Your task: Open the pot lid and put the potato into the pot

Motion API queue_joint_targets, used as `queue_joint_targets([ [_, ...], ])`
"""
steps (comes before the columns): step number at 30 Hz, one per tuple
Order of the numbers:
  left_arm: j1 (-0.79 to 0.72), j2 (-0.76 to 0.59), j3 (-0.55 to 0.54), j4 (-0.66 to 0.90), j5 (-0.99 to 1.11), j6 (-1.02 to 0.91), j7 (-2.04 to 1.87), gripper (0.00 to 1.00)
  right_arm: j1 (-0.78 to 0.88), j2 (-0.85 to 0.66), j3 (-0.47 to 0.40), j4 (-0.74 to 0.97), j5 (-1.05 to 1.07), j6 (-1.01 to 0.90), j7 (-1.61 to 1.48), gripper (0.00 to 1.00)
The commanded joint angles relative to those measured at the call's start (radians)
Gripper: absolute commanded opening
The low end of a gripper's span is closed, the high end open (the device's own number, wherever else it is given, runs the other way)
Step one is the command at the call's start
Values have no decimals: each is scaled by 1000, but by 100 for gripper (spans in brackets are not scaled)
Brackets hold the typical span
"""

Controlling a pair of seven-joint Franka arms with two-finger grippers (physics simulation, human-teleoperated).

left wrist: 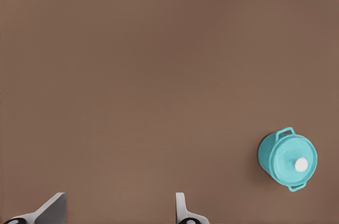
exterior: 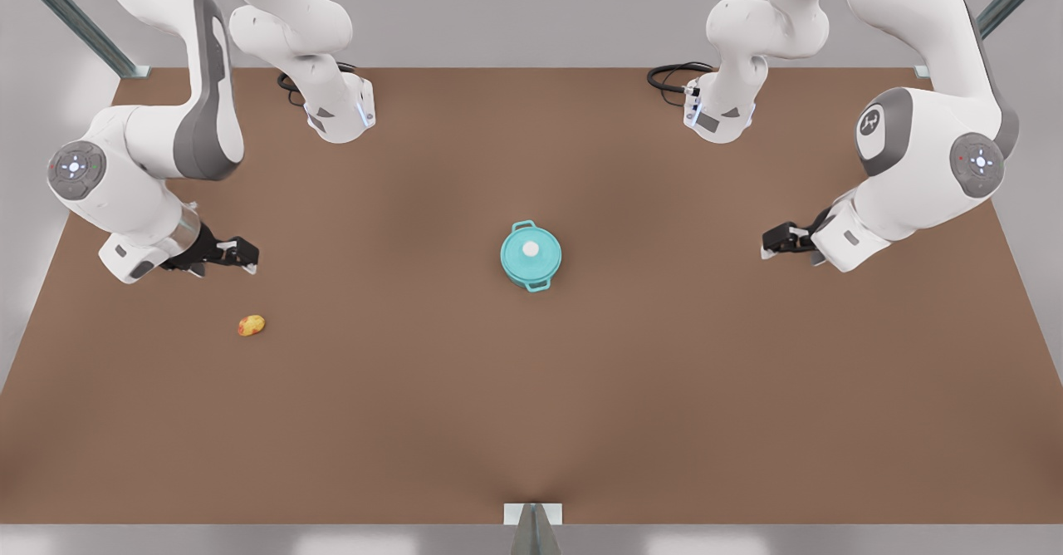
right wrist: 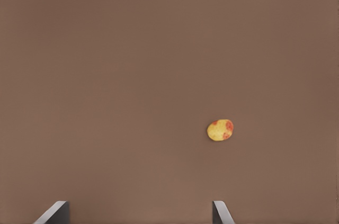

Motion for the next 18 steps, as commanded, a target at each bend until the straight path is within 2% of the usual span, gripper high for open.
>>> queue_joint_targets([
  [1, -2, 1, -2, 1, 8, 27, 39, 100, -29, -1, -1, 0, -5, 16, -29, 100],
  [3, -3, -1, -3, -1, 8, 29, 43, 100, -29, 8, -1, 7, -2, 16, 13, 100],
  [4, -31, 25, -32, -7, 31, 33, 13, 100, -29, 13, -1, 23, -1, 8, 193, 100],
  [6, -112, 44, -175, -8, 67, 26, -266, 100, -35, 14, -7, 23, -1, 8, 597, 100],
  [7, -147, 59, -238, -5, 68, 27, -355, 100, -37, 14, -8, 23, -1, 15, 625, 100],
  [8, -250, 106, -262, 1, 148, 32, -509, 100, -37, 17, -10, 23, -4, 22, 723, 100],
  [10, -341, 195, -262, 84, 180, 38, -671, 100, -37, 24, -11, 23, -2, 24, 771, 100],
  [12, -433, 312, -261, 97, 200, 219, -1001, 100, -38, 40, -11, -13, -2, 70, 761, 100],
  [15, -497, 433, -262, 116, 255, 412, -1224, 100, -66, 109, -15, -79, 5, 255, 798, 100],
  [18, -543, 547, -261, 160, 315, 510, -1377, 100, -81, 180, -15, -99, 1, 378, 801, 100],
])
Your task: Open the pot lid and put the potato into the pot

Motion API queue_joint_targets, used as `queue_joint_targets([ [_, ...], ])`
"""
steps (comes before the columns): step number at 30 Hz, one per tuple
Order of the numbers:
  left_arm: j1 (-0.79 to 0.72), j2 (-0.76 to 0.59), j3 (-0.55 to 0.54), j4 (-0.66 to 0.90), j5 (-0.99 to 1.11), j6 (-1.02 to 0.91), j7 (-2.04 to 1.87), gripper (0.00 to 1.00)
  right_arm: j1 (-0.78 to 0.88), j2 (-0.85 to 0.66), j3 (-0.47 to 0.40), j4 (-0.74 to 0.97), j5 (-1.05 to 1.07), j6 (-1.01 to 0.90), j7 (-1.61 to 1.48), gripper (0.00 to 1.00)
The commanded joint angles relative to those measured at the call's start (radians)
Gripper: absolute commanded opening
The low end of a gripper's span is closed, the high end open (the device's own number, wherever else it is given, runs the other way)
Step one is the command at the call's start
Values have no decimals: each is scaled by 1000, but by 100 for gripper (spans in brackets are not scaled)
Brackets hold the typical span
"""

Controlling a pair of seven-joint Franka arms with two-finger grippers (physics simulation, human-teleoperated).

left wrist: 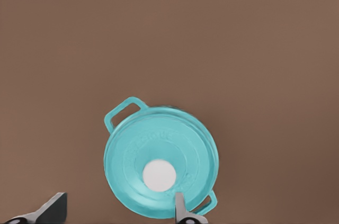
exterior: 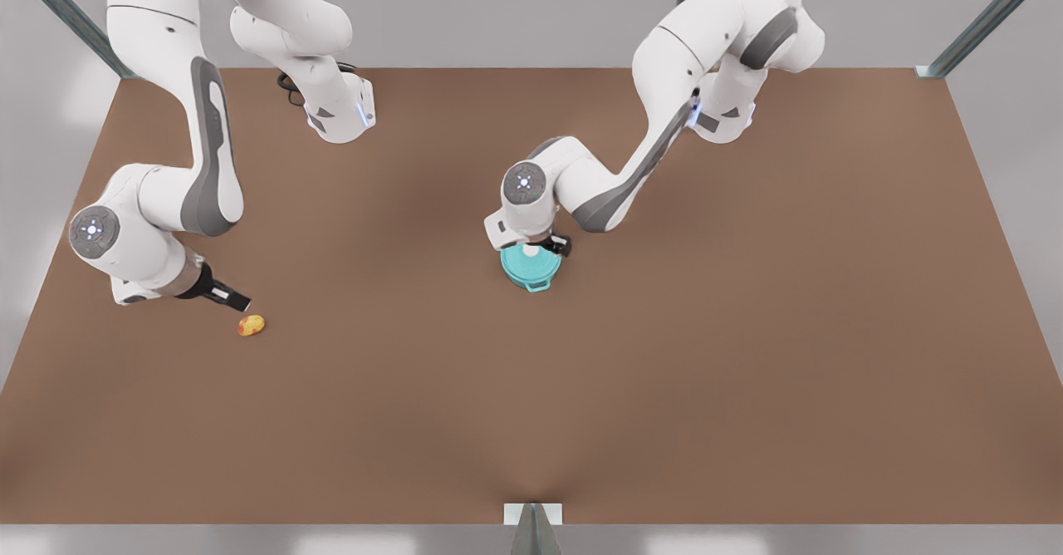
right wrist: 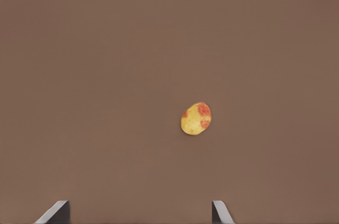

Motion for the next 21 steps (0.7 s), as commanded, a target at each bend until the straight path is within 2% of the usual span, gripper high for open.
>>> queue_joint_targets([
  [1, -9, 31, 2, 6, 54, 205, -848, 100, -9, 32, -2, -8, 1, 188, 388, 100],
  [6, -38, 40, 0, -49, 125, 262, -843, 100, -20, 98, -3, -108, -1, 392, 389, 100],
  [11, -62, 15, 0, -125, 194, 287, -857, 100, -38, 167, -5, -122, -1, 427, 388, 100],
  [15, -67, 23, 0, -109, 197, 306, -862, 100, -70, 244, -8, -119, -2, 430, 386, 100],
  [21, -96, 40, 0, -112, 198, 330, -877, 100, -84, 270, -6, -119, -38, 430, 328, 100],
])
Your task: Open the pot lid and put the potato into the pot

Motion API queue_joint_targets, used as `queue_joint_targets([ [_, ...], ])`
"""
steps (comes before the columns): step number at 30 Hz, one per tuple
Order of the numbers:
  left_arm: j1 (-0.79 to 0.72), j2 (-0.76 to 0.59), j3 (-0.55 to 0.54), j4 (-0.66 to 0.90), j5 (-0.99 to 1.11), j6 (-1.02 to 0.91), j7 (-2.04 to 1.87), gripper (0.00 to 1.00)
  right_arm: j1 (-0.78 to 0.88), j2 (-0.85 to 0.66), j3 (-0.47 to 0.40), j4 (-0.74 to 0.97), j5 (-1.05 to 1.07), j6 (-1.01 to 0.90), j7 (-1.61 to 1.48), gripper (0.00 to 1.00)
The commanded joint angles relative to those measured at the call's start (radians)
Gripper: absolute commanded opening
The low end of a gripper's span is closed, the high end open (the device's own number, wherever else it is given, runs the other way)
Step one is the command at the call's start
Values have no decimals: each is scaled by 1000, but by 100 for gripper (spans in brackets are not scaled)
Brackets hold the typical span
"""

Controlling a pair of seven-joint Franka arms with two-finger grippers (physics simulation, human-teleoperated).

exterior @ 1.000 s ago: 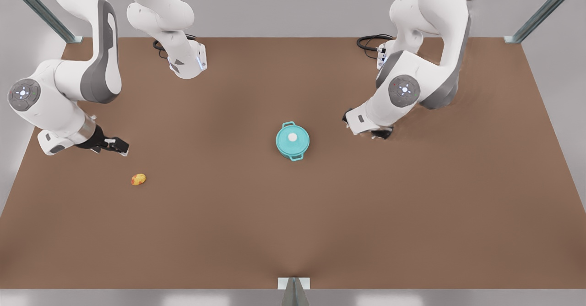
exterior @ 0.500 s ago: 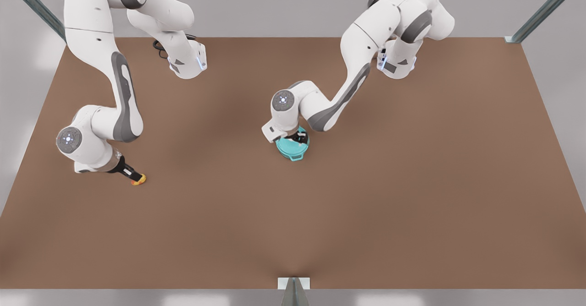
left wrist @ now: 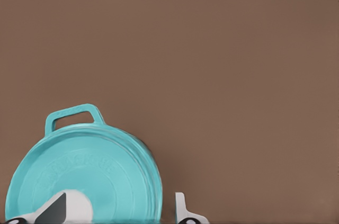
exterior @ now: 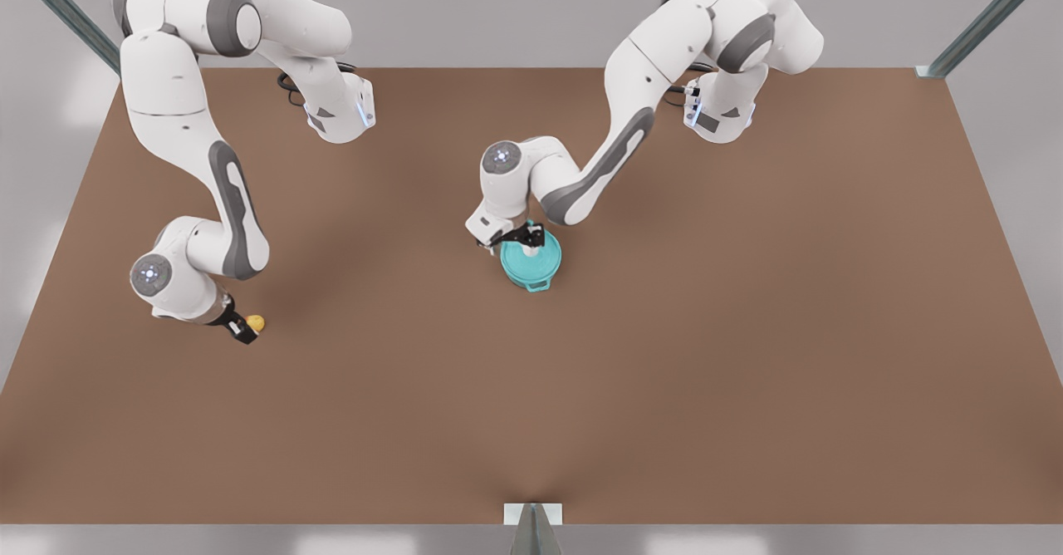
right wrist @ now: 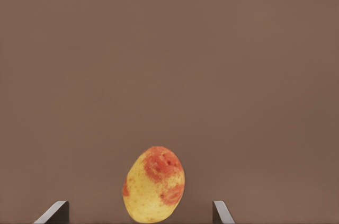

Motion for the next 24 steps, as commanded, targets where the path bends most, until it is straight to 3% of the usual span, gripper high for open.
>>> queue_joint_targets([
  [1, -7, 0, 0, 0, 5, 32, -288, 100, 0, 11, 2, -1, -16, 37, 61, 100],
  [5, 70, -92, 1, -112, 57, 23, -152, 100, -11, 37, 7, -1, -25, 76, 59, 100],
  [7, 77, -84, 3, -112, 57, 26, -144, 100, -75, 57, 73, -2, -66, 73, 59, 100],
  [19, 47, -73, 1, -176, 59, 32, -195, 100, -81, 69, 83, -10, -66, 64, 72, 100],
  [20, 48, -76, 1, -175, 59, 30, -207, 70, -81, 69, 83, -10, -66, 64, 72, 98],
  [21, 48, -79, 1, -172, 59, 26, -207, 47, -81, 68, 83, -10, -66, 63, 72, 95],
  [24, 48, -82, 1, -170, 59, 20, -201, 34, -83, 68, 85, -10, -66, 60, 70, 84],
])
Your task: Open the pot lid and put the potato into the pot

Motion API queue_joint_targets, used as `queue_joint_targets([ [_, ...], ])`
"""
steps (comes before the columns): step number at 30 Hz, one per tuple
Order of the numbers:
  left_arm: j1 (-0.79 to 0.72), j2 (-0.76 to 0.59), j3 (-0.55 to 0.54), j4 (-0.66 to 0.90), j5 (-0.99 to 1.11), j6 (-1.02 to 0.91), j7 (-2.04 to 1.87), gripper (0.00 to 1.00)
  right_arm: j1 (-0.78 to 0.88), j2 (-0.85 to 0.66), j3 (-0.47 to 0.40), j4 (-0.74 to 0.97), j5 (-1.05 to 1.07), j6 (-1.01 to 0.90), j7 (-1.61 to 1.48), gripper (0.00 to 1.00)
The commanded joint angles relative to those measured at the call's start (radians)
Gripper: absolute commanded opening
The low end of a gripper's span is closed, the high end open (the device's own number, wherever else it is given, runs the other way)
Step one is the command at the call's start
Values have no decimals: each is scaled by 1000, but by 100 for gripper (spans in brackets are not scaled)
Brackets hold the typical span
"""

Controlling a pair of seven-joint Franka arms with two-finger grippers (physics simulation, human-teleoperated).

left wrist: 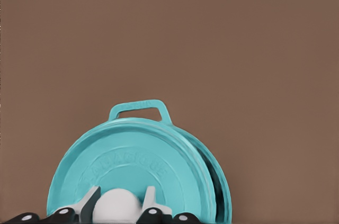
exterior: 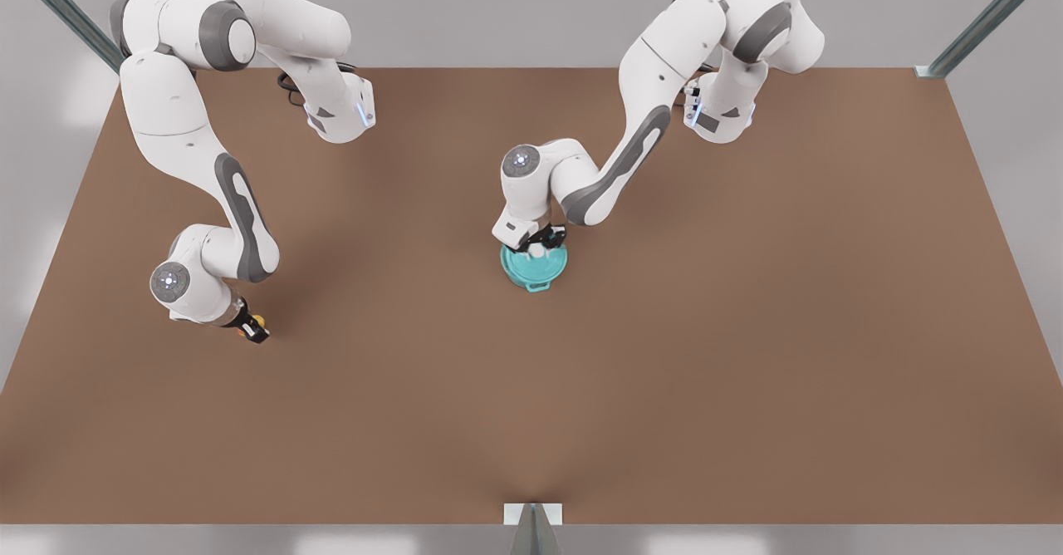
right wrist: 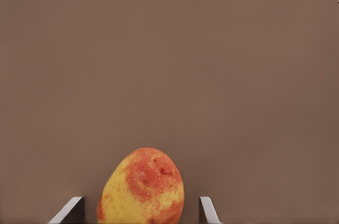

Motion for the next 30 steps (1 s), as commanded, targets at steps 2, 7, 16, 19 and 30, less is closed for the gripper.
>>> queue_joint_targets([
  [2, 2, -2, 0, 4, -3, -3, -58, 23, 0, -1, 0, 0, 1, -2, 17, 80],
  [7, 44, -2, 2, 112, -14, -118, 48, 20, 0, -1, 0, 0, 1, -2, 10, 68],
  [16, 311, 326, 34, 491, -51, -48, 343, 23, 1, -29, 0, 0, 3, -48, 10, 49],
  [19, 319, 311, 32, 478, -37, -68, 346, 100, 3, -53, 17, 2, 4, -70, 11, 50],
  [30, 746, -531, 54, -19, -351, -619, 1295, 100, 14, -177, 272, 28, 19, -251, 342, 50],
])
